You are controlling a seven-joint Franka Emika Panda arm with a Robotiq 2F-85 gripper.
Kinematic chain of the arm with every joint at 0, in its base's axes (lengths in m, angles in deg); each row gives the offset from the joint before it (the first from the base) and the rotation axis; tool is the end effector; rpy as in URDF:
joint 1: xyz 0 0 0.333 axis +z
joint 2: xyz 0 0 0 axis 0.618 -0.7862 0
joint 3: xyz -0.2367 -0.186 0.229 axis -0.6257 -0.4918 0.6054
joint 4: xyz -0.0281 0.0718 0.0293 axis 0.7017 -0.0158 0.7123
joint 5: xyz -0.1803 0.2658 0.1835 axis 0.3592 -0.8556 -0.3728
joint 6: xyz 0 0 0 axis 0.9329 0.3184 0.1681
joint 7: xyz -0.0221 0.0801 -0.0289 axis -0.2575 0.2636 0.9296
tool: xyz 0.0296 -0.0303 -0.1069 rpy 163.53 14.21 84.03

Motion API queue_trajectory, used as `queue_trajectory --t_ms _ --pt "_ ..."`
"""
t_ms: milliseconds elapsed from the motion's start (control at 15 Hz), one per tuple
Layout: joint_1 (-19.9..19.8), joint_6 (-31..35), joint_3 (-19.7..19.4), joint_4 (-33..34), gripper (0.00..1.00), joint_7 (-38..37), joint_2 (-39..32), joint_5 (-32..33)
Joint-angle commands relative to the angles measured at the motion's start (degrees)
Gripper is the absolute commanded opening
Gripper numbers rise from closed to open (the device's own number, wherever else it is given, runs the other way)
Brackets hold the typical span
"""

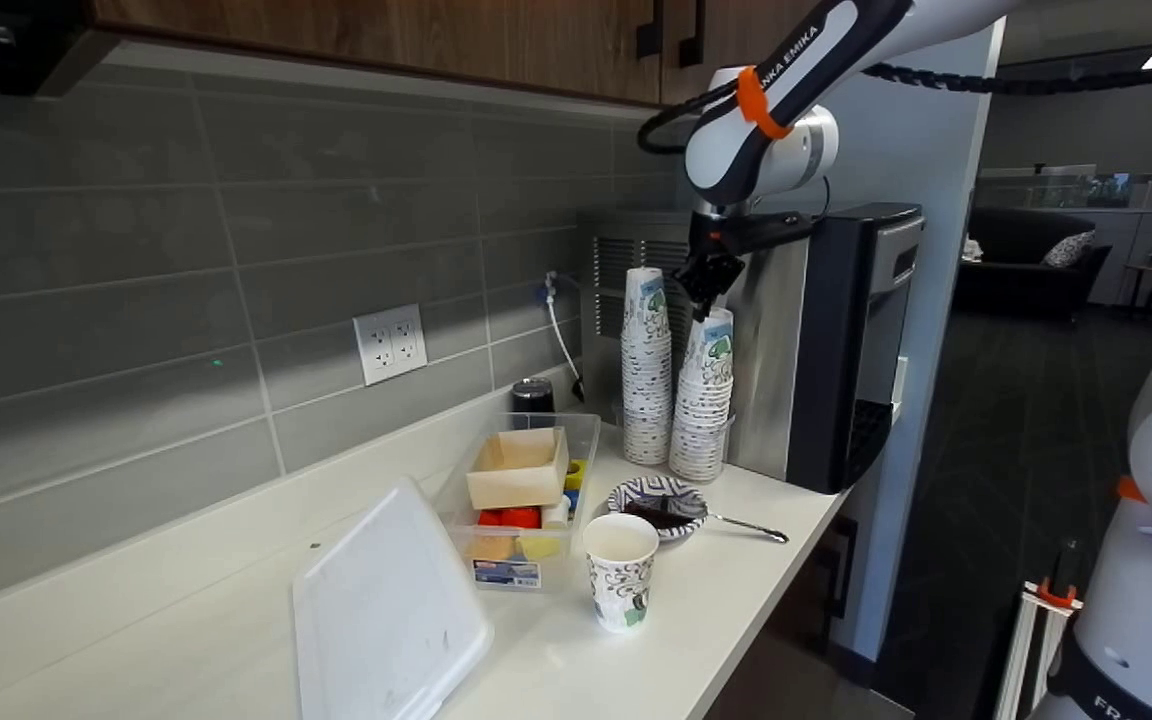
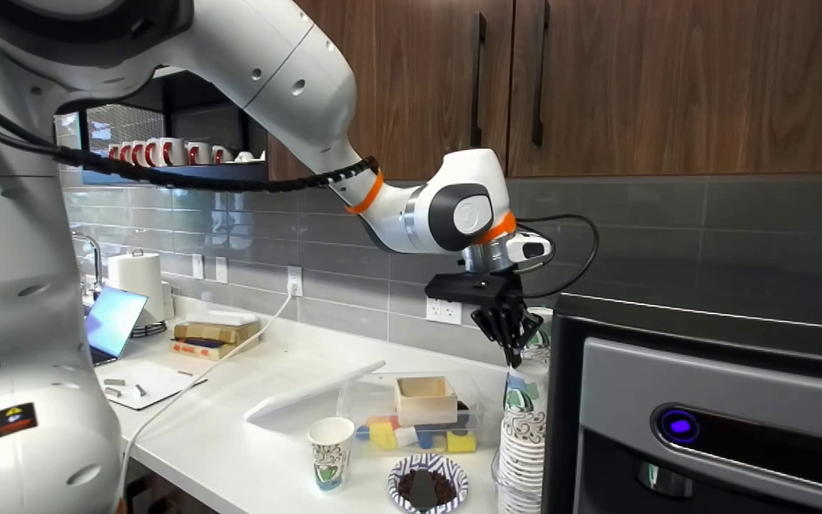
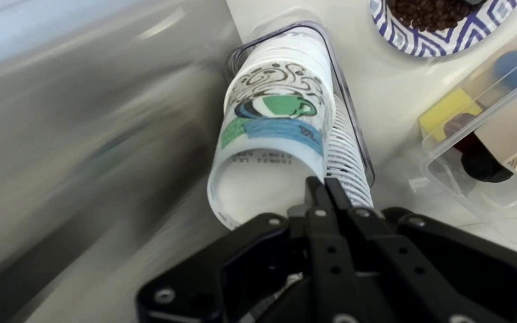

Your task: Move one cup from the stack to the left

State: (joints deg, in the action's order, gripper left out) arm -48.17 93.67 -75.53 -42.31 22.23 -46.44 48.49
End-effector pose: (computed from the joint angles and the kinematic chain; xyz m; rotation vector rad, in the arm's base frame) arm 0.4660 -0.1921 0.4989 2.9379 -0.3847 0.4228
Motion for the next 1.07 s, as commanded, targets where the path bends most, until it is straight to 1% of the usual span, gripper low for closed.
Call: queue_trajectory --t_ms 0,533,1000 --pt "-1.1 -1.9 1.1 1.7 0.01 -4.3 0.4 4.0" --pt "-0.8 -5.7 2.4 2.7 0.01 -7.0 3.0 6.6" --pt "-0.8 -9.5 2.6 3.9 0.01 -6.3 4.9 5.9"
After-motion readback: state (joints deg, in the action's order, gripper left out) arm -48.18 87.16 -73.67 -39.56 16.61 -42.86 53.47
